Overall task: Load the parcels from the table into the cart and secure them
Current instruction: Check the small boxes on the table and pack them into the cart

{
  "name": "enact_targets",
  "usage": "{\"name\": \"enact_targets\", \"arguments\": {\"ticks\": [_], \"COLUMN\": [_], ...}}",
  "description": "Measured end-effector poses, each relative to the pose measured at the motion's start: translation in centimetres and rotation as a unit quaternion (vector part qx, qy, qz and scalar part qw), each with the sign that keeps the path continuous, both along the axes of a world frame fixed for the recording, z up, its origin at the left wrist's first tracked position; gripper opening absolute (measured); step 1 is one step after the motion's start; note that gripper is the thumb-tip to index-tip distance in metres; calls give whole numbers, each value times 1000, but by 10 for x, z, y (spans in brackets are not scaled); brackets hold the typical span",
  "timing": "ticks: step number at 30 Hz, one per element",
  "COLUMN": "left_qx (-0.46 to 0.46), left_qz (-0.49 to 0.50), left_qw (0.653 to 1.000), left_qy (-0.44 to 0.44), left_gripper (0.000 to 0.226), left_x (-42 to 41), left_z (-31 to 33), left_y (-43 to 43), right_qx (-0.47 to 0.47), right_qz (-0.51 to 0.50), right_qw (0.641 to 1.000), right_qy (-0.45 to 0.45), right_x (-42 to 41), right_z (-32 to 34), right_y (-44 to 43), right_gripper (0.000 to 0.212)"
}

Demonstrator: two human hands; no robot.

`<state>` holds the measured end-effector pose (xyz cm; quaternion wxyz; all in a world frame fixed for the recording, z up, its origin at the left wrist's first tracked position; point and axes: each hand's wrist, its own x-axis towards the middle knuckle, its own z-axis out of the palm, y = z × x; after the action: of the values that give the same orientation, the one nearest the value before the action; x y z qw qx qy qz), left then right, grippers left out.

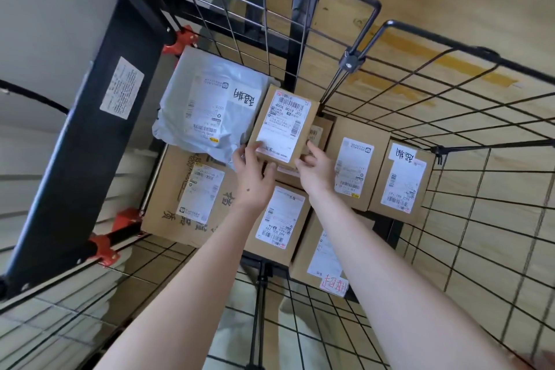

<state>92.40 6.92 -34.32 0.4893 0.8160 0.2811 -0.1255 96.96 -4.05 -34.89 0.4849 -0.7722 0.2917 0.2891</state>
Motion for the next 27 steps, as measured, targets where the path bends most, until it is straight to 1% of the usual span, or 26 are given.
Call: {"name": "enact_targets", "arguments": {"ticks": [3,6,8,11,16,19,23,27], "left_qx": [29,51,43,48,-26,-46,-71,-115], "left_qz": [5,26,33,3,38,22,-12,-17], "left_qw": [999,998,998,999,999,998,997,992], "left_qy": [27,24,21,-5,-20,-35,-36,-45], "left_gripper": [48,48,39,18,12,12,14,15], "left_x": [1,2,3,5,13,13,2,-12], "left_z": [6,22,34,62,142,191,248,309], "left_y": [-3,-4,-3,-2,-16,-29,-40,-47], "right_qx": [-5,2,14,21,28,27,37,41], "right_qz": [20,29,22,7,28,60,117,123], "right_qw": [1000,1000,999,997,992,987,980,975], "right_qy": [2,-1,-22,-69,-122,-148,-157,-183], "right_x": [-1,-4,-7,-14,-28,-36,-49,-66], "right_z": [8,28,47,80,146,196,255,313], "right_y": [1,-3,-8,-18,-32,-43,-54,-68], "right_gripper": [59,59,54,45,32,21,21,22]}}
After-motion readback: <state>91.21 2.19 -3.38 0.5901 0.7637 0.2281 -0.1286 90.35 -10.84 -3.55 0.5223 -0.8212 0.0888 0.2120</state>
